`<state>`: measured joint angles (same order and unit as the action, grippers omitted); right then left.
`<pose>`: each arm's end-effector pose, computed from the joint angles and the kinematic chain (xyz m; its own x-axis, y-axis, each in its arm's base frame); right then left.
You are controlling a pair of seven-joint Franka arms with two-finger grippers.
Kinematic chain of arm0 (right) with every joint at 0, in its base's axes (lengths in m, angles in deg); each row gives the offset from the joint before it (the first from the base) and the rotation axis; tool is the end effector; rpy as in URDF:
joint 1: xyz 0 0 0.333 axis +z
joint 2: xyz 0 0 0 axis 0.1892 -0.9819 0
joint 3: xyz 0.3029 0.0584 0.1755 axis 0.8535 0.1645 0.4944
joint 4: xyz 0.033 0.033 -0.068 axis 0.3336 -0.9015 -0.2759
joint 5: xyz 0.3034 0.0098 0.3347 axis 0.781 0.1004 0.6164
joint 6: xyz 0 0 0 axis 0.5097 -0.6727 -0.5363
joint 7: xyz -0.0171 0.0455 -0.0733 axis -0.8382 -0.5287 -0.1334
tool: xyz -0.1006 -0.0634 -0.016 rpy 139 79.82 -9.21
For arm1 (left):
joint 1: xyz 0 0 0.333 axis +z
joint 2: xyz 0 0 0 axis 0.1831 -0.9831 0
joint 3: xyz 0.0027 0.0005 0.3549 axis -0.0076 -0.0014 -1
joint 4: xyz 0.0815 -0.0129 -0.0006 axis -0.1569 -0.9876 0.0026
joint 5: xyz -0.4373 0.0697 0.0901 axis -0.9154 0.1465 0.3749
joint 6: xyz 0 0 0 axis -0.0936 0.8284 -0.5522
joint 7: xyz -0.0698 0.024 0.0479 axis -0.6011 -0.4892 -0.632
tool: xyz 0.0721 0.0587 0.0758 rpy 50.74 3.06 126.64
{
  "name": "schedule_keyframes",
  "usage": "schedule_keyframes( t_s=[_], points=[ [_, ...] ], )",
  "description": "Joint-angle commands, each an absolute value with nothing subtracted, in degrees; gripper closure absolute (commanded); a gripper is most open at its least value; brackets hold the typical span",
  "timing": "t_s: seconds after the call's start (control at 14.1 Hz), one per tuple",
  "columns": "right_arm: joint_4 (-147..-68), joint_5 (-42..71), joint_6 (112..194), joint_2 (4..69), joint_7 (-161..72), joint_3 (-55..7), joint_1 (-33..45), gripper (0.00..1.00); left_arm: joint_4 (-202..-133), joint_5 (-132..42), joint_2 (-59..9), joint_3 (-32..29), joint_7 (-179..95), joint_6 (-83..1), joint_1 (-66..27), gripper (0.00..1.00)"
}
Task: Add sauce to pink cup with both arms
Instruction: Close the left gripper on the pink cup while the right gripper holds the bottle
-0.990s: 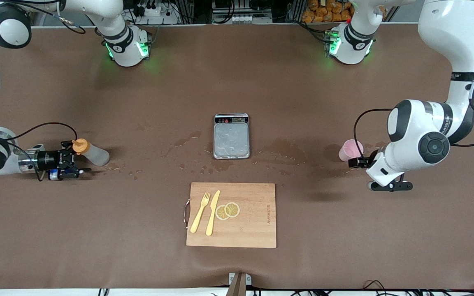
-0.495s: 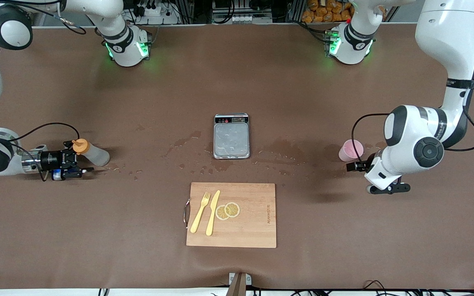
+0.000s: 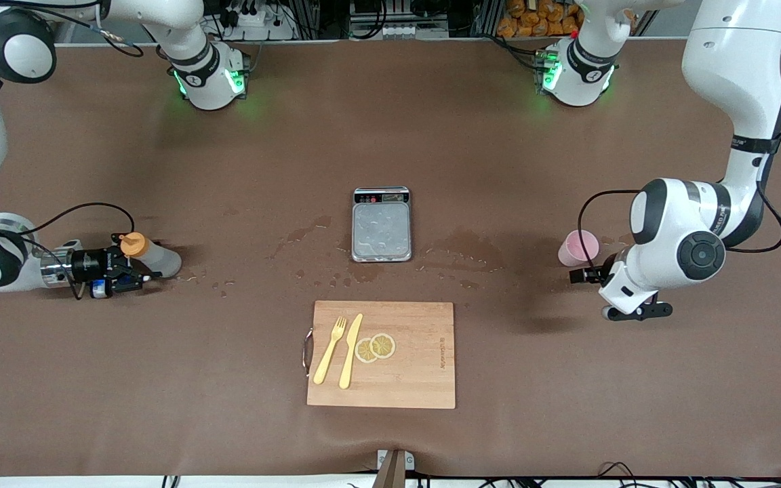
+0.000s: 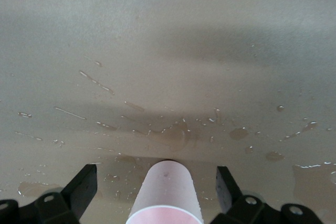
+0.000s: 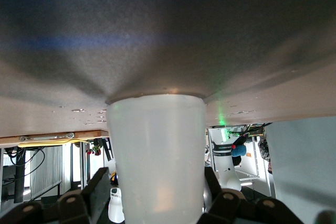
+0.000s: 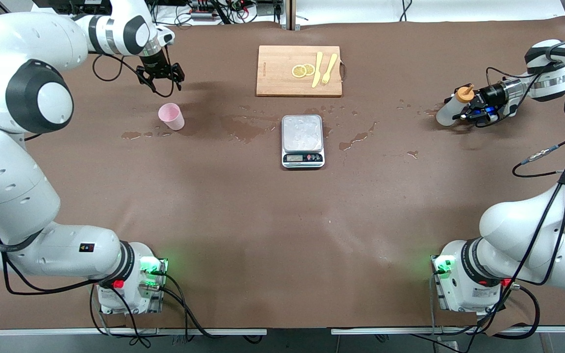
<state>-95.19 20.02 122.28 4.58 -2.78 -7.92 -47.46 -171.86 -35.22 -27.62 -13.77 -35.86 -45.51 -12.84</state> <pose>0.6272 -0.2215 0.0684 -0.0087 -0.2804 -0.9598 -0.9836 -0.1708 0.0588 0.6869 -0.0926 0.2426 0.9820 0.0743 -0.1738 0.0743 -0.9972 -0.0061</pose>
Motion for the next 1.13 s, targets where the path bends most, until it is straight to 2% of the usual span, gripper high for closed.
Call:
schedule_keyframes(
  t_s=[0.0, 0.21, 0.35, 0.57, 1.06],
  points=[
    [-94.8, 20.2, 121.9, 4.3, -3.1, -8.0, -47.3, 0.39, -176.0, -34.2, -23.8, -13.4, -35.7, -45.3, -11.6, 0.00],
    [-94.6, 20.2, 121.9, 5.2, -2.1, -8.0, -46.9, 0.39, -179.1, -34.0, -22.0, -13.4, -35.8, -45.3, -10.7, 0.00],
    [-94.6, 20.2, 121.9, 5.8, -0.9, -8.0, -46.5, 0.48, -181.7, -34.0, -20.2, -13.4, -35.8, -45.2, -10.7, 0.00],
    [-94.4, 20.0, 121.9, 6.1, -0.3, -8.0, -45.5, 0.50, -185.5, -33.6, -18.6, -13.4, -35.7, -43.9, -11.2, 0.00],
    [-93.7, 17.4, 121.9, 11.1, 7.7, -7.9, -42.6, 0.50, -185.6, -31.6, -22.0, -13.4, -35.6, -44.2, -11.5, 0.00]
  ],
)
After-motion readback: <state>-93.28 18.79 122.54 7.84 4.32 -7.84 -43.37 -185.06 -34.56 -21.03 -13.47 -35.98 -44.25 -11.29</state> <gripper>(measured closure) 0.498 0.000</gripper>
